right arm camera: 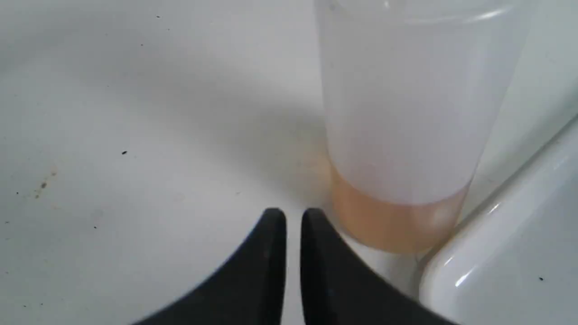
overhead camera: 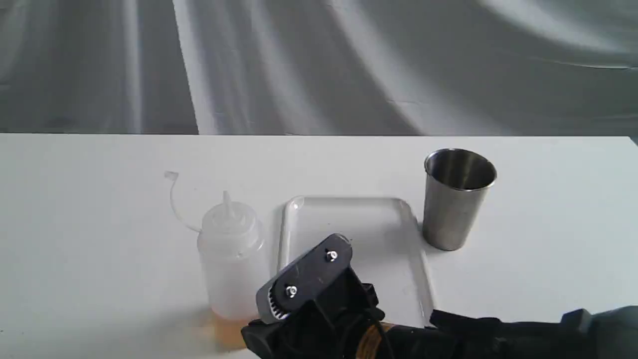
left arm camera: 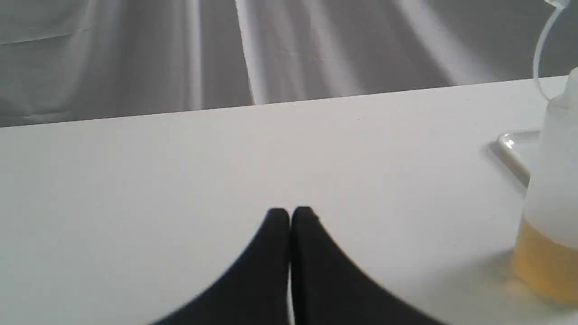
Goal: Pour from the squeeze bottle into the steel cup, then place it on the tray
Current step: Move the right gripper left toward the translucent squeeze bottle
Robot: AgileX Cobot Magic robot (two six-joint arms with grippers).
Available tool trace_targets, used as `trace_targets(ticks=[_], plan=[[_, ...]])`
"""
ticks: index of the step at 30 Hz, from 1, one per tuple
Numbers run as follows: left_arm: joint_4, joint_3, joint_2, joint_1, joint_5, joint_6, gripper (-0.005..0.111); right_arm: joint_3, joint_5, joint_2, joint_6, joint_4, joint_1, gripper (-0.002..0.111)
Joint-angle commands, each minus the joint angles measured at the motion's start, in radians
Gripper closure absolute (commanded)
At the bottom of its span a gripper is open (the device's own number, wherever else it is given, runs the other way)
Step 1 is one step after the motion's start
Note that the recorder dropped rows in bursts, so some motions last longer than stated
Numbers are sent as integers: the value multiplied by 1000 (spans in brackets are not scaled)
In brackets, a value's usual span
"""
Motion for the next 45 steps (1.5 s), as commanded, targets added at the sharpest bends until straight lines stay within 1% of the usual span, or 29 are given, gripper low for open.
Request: trace_targets(ticks=[1,2,7,9,10,12,20,30,36,40,45], plan=[[-1,4,-3,2,-10,-4,107,-6,-11,-2,-10,13,1,88],[-1,4,-3,2,-10,-4,107,-6,-9,-2,-10,13,1,82],[-1,4,-3,2,-10,-1,107,-6,-2,-2,-10,13,-1,35],[-1,4,-3,2,-10,-1,107,-6,-2,-2,-10,20,-1,24],[-1,4,-3,2,-10,-1,107,-6,-2,-2,-12,22,-1,20],[-1,4,-3,2,-10,-1,107,-6,-2,-2,-12,29,-1,16],[-1,4,-3,2,-10,-4,107,-6,-9,36,-108,108,-1,15],[-1,4,-3,2,-10,-1,107,-6,-71,95,-164,170,-1,15],[-1,4,-3,2,-10,-1,107,-6,-91,95,-207,191,-28,15],[-1,4,-3,2,-10,-1,107,-43,-61,110,-227,205,-52,15],[-1,4,-3,2,-10,-3,107,-139,-39,162,-239,192,-62,15]])
